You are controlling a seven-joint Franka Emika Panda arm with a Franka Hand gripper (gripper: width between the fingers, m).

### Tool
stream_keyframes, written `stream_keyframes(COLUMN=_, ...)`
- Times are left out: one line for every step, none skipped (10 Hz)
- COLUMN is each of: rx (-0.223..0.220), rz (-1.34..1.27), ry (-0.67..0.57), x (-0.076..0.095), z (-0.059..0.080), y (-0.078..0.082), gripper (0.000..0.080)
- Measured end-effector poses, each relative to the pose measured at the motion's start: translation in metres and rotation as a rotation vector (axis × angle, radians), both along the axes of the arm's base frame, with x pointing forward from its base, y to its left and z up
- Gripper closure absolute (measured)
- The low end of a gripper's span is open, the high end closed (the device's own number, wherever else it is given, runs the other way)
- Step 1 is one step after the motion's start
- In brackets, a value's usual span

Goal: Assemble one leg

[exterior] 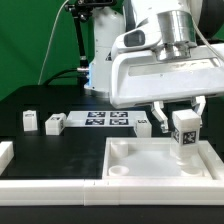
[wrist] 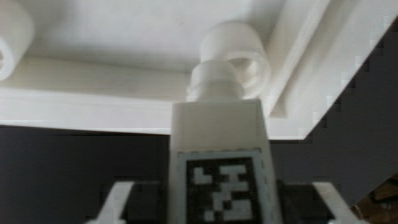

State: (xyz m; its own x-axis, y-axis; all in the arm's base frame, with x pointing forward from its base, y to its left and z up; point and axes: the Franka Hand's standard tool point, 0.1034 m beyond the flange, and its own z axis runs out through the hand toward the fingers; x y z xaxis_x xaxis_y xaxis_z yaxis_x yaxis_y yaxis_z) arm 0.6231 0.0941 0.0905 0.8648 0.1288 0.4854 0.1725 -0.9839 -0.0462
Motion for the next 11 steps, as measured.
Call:
stream_keyframes(rx=0.001, rz=0.002, ry=0.0, x=0.001, z=-0.002, y=0.002, gripper=0.0508)
stream_keyframes(rx=0.002, rz=0.002, ry=-0.005, x=0.003, z=-0.002, y=0.003, gripper=0.0508)
stream_keyframes(rx=0.003, rz=0.004, ry=-0.011, x=0.005, z=-0.002, y=0.005, gripper=0.0508)
stream_keyframes(rx=0.004, rz=0.008, ry=-0.012, x=0.003, z=-0.005, y=0.01, gripper=0.0508)
stream_keyframes(rx=0.004, rz=0.012, ry=-0.007, x=0.002, z=-0.008, y=0.012, gripper=0.0508)
stream_keyframes(rx=0.004, rz=0.014, ry=0.002, x=-0.001, z=-0.014, y=0.013, gripper=0.0508)
stream_keyframes(rx=0.005, rz=0.016, ry=-0.01, x=-0.001, z=-0.017, y=0.016, gripper=0.0508)
stream_keyframes(rx=0.005, rz=0.016, ry=-0.017, x=-0.001, z=-0.017, y=0.017, gripper=0.0508)
stream_keyframes(rx=0.003, rz=0.016, ry=-0.029, x=0.0, z=-0.017, y=0.016, gripper=0.0508)
stream_keyframes(rx=0.002, rz=0.016, ry=-0.042, x=0.001, z=-0.017, y=0.015, gripper=0.0508)
stream_keyframes(rx=0.002, rz=0.017, ry=-0.042, x=0.001, z=-0.017, y=0.015, gripper=0.0499)
